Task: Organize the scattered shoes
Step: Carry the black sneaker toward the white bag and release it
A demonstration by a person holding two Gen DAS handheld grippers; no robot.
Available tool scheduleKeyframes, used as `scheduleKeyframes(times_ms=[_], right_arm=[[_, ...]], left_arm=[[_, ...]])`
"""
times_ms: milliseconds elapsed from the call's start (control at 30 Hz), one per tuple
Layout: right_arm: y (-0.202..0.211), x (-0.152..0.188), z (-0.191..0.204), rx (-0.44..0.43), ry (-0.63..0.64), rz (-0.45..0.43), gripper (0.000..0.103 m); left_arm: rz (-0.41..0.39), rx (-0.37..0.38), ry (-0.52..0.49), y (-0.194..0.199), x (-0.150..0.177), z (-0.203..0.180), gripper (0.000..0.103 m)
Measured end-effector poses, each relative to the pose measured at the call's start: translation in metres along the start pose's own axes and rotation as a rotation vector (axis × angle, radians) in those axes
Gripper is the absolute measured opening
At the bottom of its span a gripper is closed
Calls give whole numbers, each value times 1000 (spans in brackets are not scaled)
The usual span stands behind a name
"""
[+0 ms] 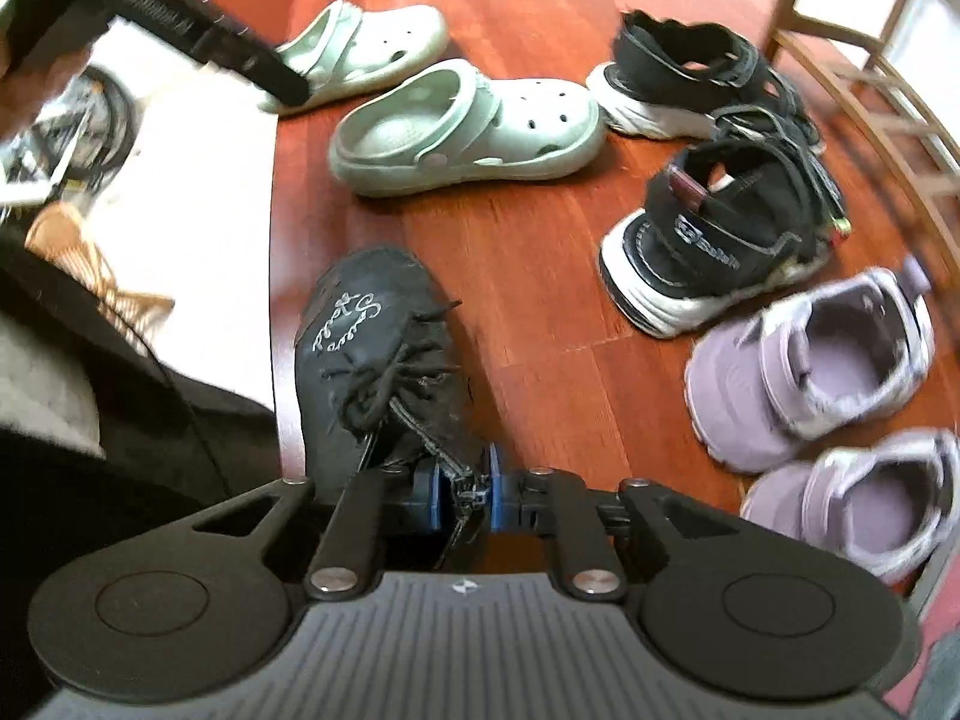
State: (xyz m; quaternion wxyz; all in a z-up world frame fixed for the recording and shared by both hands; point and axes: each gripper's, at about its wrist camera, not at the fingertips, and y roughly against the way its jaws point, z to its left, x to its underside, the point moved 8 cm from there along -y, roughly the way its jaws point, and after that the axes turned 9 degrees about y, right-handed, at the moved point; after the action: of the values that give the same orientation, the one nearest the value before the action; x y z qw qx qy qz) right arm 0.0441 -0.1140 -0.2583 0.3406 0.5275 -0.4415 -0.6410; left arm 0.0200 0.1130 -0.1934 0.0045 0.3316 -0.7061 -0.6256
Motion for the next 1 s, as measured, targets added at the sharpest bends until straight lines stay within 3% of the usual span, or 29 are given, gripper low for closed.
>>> scheduleKeyframes(times_ms=[167, 567, 867, 1000], right_arm=[[20, 17, 2, 51, -175, -29, 16], [87, 77, 13, 239, -579, -107, 15], [140, 126, 22, 383, -882, -164, 15], [156, 173, 24, 444, -1006, -158, 15]], left_arm=[[-5, 22, -58, 4, -4, -12, 59], [21, 169, -365, -5, -12, -83, 60], [42, 333, -570, -11, 1, -172, 62], [61, 395, -663, -16, 20, -215, 62]])
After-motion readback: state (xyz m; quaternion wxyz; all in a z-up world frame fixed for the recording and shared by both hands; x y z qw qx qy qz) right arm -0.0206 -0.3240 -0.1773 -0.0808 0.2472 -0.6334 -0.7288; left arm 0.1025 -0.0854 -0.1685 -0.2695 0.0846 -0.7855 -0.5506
